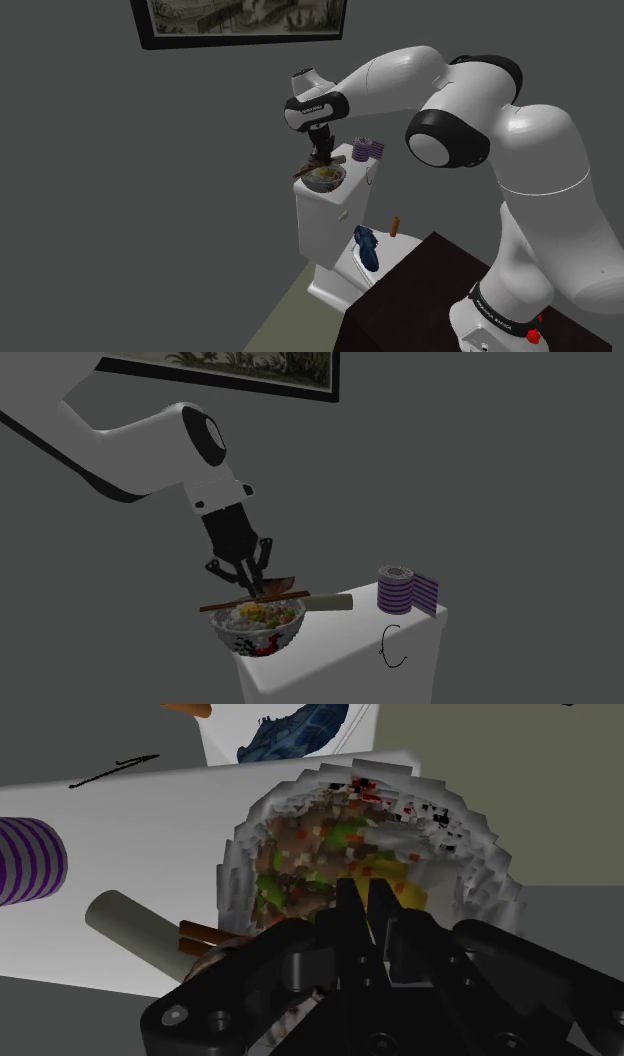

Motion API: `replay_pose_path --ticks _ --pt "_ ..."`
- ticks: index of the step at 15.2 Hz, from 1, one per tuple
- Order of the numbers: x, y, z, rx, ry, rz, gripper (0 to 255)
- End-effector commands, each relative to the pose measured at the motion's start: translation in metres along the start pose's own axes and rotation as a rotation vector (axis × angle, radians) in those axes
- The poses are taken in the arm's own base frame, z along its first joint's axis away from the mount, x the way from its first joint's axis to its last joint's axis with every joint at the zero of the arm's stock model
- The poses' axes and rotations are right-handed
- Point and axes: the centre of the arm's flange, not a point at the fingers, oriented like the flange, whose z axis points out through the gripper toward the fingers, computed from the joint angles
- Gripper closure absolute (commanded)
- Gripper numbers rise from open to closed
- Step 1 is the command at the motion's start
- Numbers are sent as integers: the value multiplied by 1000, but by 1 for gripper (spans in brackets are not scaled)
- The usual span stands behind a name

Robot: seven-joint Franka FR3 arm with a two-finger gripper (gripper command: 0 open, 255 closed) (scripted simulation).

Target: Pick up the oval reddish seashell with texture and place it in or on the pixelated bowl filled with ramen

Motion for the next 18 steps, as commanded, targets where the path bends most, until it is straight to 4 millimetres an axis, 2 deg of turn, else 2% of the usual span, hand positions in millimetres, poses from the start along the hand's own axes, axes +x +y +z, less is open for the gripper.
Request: replay_pose_path --ticks 1,6,7,14,15,18 --pt "0 0 0 0 0 0 255" --pt "0 0 0 0 0 0 255" --pt "0 0 0 0 0 0 0" --pt "93 -29 -31 -156 -42 26 0" --pt "99 -31 -33 -167 -45 28 0" --pt "99 -28 -18 -167 -45 28 0"
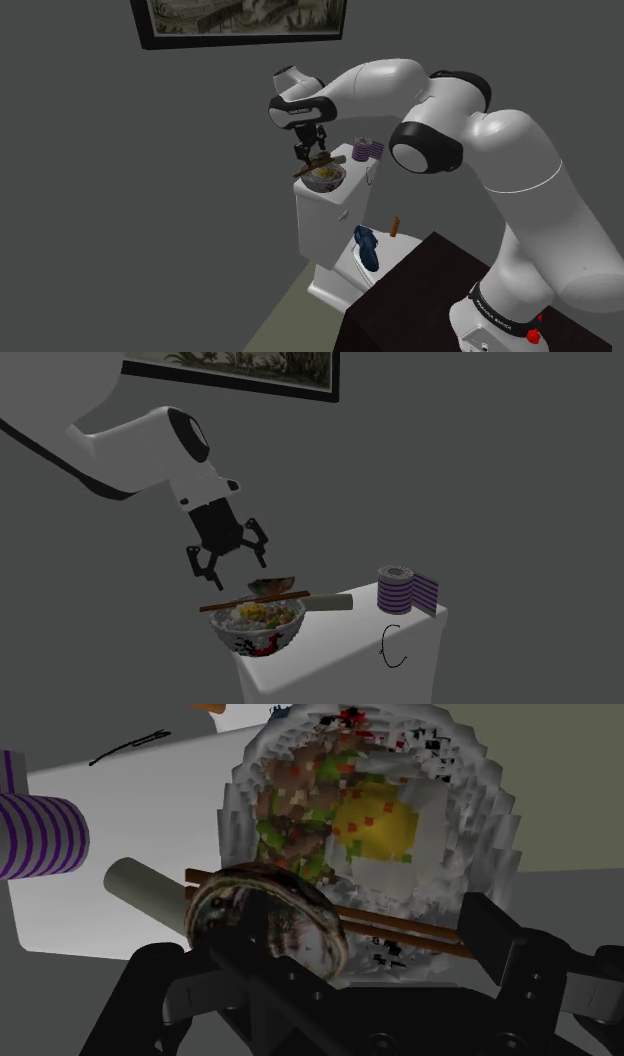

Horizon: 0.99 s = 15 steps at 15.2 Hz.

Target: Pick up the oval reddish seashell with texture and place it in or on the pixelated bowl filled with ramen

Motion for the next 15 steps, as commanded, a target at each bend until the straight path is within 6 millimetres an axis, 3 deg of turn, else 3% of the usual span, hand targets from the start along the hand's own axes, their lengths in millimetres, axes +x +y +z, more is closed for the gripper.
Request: replay_pose_path --ticks 1,5,12,13,15 --pt "53 -15 4 -113 -17 -30 0" --pt "52 -13 23 -113 -17 -30 0" --pt "52 -13 23 -113 -17 -30 0" --pt "44 -24 18 -117 -13 -25 255" --pt "46 -26 10 -116 -16 -26 255"
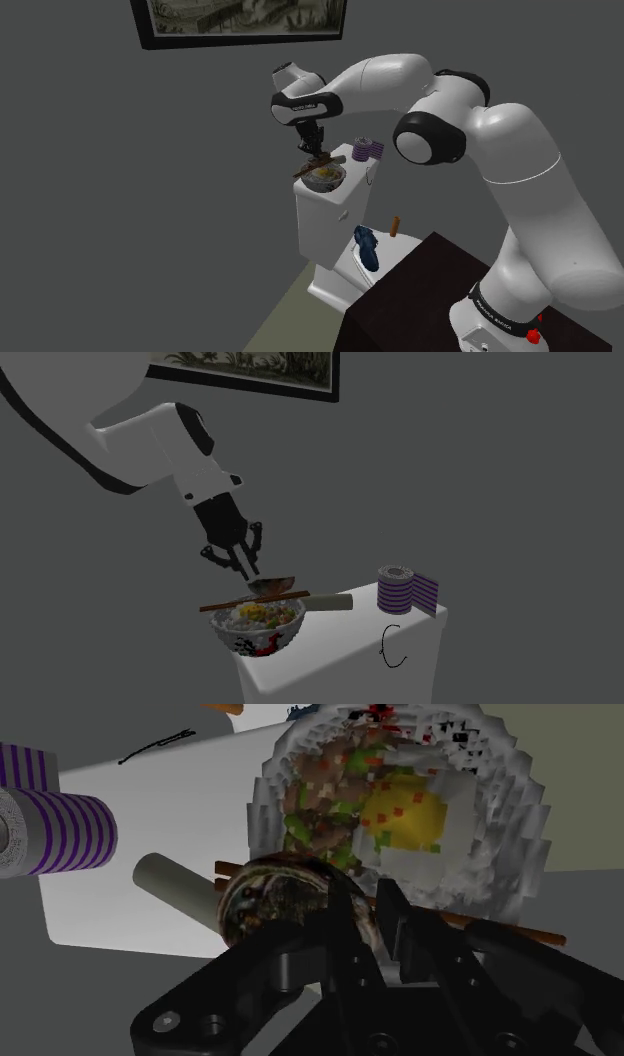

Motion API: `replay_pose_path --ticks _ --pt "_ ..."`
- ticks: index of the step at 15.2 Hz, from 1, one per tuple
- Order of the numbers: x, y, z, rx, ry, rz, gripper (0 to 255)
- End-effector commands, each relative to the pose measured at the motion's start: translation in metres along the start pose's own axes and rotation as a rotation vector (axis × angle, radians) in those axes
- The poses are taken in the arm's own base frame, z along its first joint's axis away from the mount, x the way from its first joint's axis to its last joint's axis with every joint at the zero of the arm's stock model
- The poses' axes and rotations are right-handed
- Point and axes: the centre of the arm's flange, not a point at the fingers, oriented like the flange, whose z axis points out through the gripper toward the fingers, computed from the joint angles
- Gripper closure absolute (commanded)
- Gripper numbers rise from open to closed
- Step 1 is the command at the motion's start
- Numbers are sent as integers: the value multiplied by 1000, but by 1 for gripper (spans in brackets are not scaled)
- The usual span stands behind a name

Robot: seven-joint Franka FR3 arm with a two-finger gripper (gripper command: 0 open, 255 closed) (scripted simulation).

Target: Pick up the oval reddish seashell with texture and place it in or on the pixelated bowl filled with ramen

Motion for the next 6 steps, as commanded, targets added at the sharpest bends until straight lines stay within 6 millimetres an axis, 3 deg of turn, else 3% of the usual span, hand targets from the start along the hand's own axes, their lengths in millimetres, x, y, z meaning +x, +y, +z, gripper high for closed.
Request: replay_pose_path --ticks 1,3,6 --pt "44 -34 19 -85 -11 -38 255" --pt "36 -44 7 -88 -9 -35 255" --pt "46 -33 24 -83 -11 -41 255"
